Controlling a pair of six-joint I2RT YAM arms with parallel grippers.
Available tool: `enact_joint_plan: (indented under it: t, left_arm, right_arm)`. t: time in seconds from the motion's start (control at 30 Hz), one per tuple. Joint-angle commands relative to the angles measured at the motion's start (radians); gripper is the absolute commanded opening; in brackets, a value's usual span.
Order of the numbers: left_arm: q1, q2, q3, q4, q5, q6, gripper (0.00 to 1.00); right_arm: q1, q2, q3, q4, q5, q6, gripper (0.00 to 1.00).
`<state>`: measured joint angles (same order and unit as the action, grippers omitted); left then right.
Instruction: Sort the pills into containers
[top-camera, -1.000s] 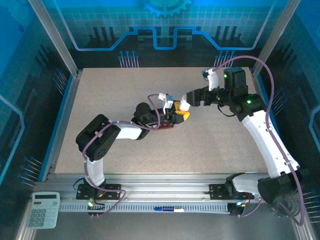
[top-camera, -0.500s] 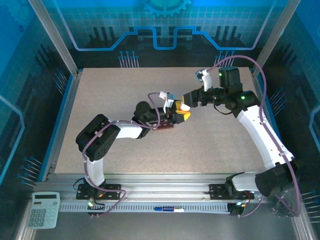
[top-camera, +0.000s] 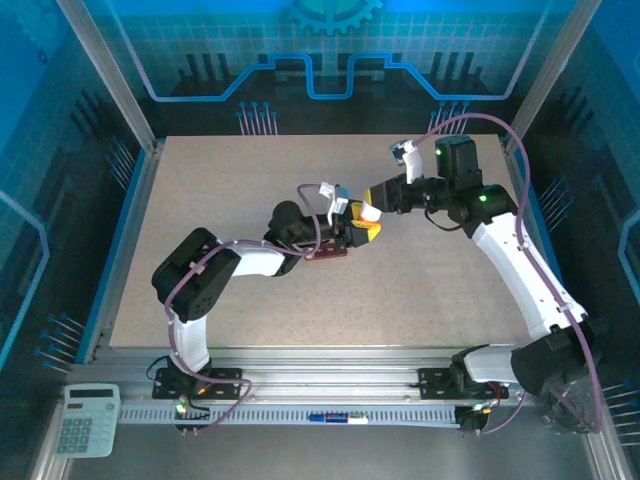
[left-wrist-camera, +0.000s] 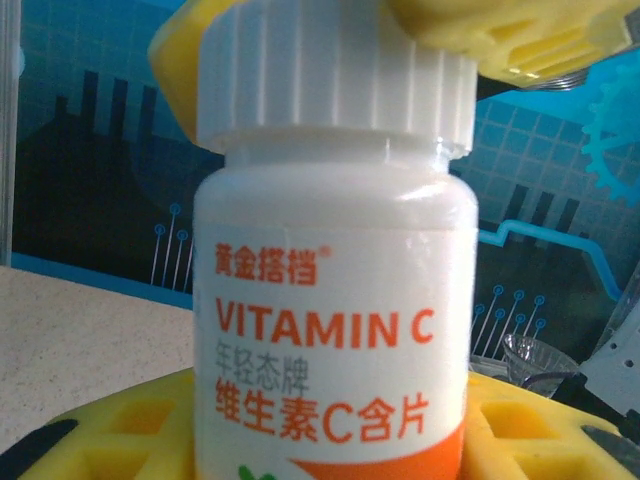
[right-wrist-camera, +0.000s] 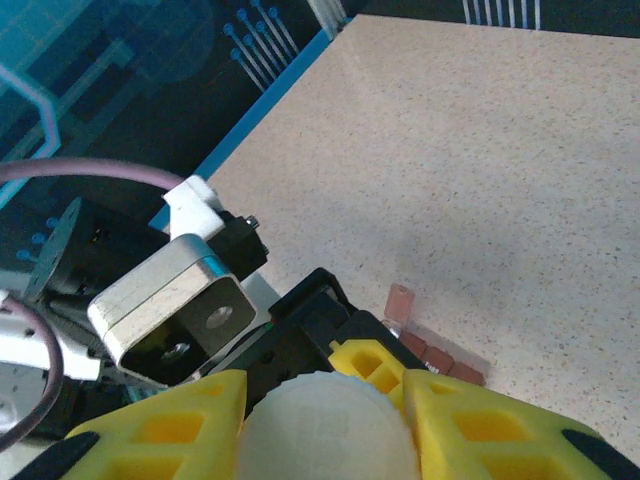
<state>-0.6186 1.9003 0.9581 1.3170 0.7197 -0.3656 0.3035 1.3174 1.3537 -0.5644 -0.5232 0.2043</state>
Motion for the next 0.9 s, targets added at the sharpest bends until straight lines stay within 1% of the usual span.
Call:
enact_joint_plan:
  t: [0.0, 0.1, 0.2, 0.3, 0.4, 0.53, 0.67, 0.87]
  left_arm:
    - [-0.003, -0.020, 0.002, 0.083, -0.074, 0.043, 0.00]
    - [-0.008, -0.040, -0.028, 0.082, -0.162, 0.102, 0.00]
    - [-0.016, -0.059, -0.047, 0.060, -0.215, 0.148, 0.00]
    - [-0.025, -0.078, -0.054, 0.017, -0.239, 0.201, 0.00]
    - [-0.026, -0.077, -0.053, 0.003, -0.241, 0.214, 0.00]
    - [-0.026, -0.067, -0.059, 0.013, -0.238, 0.209, 0.00]
    - [-0.026, -0.054, -0.061, 0.027, -0.235, 0.202, 0.00]
    - [-0.027, -0.037, -0.069, 0.046, -0.227, 0.197, 0.00]
  right_arm:
    - [0.046, -0.020, -0.078, -0.002, 0.138, 0.107, 0.36]
    - [0.081, -0.054, -0.153, 0.061, 0.248, 0.225, 0.36]
    - [0.123, -0.077, -0.202, 0.100, 0.341, 0.294, 0.36]
    - [0.165, -0.085, -0.217, 0.110, 0.409, 0.329, 0.37]
    - [0.190, -0.081, -0.210, 0.105, 0.447, 0.337, 0.38]
    - [0.191, -0.064, -0.168, 0.068, 0.454, 0.326, 0.41]
    - [0.169, -0.044, -0.085, 0.018, 0.440, 0.294, 0.50]
    - [0.119, -0.045, 0.031, -0.025, 0.347, 0.243, 0.75]
